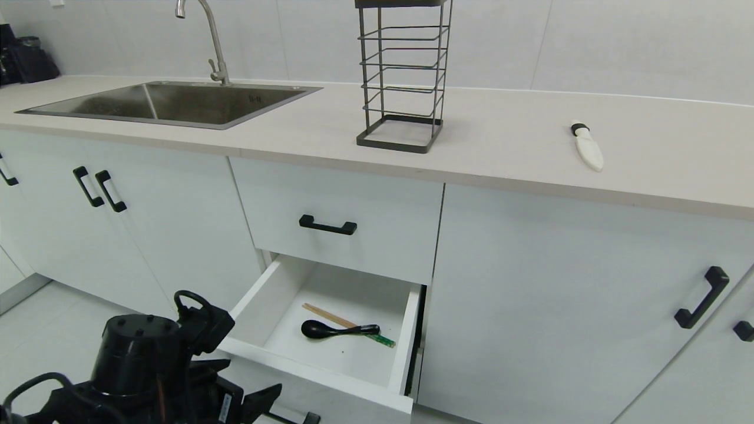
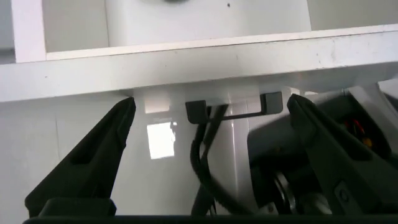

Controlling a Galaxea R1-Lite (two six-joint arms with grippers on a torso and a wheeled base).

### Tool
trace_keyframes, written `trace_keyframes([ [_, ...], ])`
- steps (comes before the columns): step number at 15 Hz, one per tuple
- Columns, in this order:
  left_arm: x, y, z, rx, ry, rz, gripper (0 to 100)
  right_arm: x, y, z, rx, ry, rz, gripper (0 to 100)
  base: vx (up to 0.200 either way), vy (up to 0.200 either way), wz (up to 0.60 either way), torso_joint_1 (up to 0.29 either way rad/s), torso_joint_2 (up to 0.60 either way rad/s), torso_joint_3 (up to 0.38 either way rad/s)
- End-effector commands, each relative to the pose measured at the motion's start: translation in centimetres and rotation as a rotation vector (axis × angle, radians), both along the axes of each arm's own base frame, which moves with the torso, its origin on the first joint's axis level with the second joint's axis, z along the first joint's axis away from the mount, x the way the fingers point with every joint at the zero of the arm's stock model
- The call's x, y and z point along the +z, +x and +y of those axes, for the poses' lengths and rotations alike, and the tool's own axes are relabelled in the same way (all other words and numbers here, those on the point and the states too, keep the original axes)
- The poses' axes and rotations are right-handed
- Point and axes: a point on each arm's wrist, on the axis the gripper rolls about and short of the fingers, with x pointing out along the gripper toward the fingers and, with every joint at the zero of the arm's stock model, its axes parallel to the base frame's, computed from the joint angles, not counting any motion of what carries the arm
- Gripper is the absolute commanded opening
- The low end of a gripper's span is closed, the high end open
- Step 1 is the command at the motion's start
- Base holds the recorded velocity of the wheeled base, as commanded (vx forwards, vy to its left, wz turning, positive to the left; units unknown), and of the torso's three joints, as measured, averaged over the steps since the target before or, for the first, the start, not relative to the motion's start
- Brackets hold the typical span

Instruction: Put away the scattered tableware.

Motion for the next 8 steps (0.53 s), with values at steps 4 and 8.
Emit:
trace_keyframes([
  [4, -2.4, 2.8, -1.2, 0.016, -0.012, -0.069, 100, 0.0, 0.0, 0.0, 0.000, 0.000, 0.003, 100, 0.000, 0.000, 0.00, 0.000, 0.00, 0.000],
  [8, -3.1, 4.9, -2.3, 0.006, -0.054, -0.157, 100, 0.0, 0.0, 0.0, 0.000, 0.000, 0.003, 100, 0.000, 0.000, 0.00, 0.000, 0.00, 0.000],
])
